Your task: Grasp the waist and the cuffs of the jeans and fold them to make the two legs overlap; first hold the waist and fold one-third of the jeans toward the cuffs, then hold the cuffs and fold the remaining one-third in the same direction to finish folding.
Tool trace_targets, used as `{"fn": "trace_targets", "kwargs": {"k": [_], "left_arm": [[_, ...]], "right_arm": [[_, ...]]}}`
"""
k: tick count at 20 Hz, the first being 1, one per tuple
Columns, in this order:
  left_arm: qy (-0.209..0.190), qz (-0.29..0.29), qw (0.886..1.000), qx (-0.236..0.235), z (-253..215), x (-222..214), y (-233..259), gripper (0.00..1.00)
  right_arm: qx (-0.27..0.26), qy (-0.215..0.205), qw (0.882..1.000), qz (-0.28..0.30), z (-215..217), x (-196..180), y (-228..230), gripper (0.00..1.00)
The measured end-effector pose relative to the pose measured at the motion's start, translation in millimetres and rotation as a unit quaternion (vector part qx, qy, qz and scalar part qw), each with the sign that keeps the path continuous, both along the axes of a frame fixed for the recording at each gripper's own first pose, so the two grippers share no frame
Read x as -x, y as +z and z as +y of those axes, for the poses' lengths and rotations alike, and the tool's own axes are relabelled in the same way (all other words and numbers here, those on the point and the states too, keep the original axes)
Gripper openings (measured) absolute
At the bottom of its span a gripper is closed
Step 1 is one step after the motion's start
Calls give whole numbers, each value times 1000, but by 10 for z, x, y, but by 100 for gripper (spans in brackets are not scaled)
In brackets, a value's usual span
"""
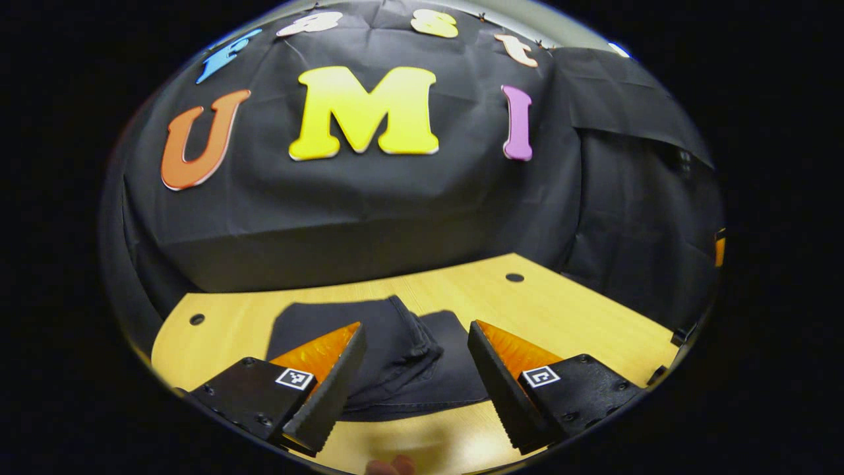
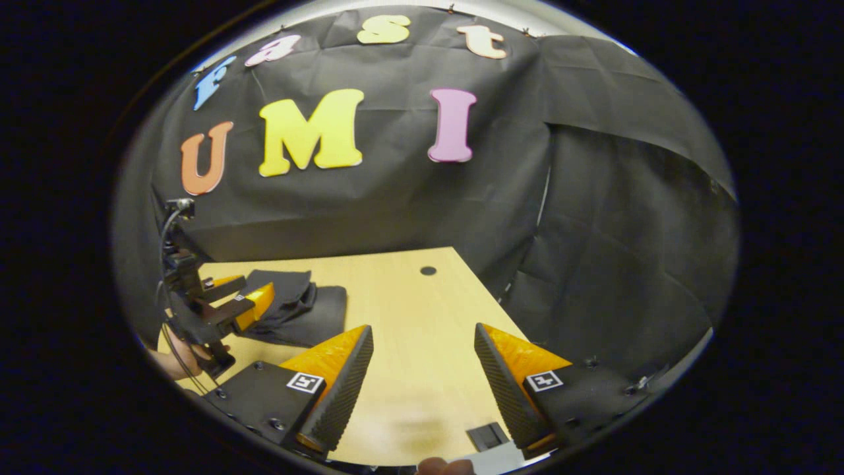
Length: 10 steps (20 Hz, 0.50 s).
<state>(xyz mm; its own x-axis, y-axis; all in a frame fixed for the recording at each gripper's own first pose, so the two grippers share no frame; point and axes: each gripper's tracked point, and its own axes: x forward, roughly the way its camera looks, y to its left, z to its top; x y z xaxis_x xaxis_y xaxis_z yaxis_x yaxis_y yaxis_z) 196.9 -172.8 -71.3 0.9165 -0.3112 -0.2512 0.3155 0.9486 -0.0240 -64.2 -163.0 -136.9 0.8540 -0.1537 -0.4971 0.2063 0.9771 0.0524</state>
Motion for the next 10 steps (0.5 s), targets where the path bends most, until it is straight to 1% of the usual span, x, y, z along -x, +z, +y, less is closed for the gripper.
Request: {"fn": "trace_targets", "kwargs": {"k": [1,2,5,6,7,8,10], "left_arm": [[12,-8,1000,14,121,46,184,99],[25,-18,999,27,252,122,398,99],[63,-65,995,51,620,310,1082,99],[73,-79,992,58,713,390,1274,99],[86,-93,990,61,833,473,1465,99],[97,-105,988,63,916,551,1596,99],[114,-118,984,72,1082,670,1871,100]], "right_arm": [[0,11,1000,-15,101,-95,79,92],[-3,25,999,-33,239,-205,166,95],[-3,70,994,-86,673,-477,512,92],[-2,84,991,-104,807,-543,646,95],[-3,99,988,-117,924,-577,728,92],[-5,108,986,-126,1022,-598,809,92],[-10,113,983,-146,1134,-592,967,92]]}}
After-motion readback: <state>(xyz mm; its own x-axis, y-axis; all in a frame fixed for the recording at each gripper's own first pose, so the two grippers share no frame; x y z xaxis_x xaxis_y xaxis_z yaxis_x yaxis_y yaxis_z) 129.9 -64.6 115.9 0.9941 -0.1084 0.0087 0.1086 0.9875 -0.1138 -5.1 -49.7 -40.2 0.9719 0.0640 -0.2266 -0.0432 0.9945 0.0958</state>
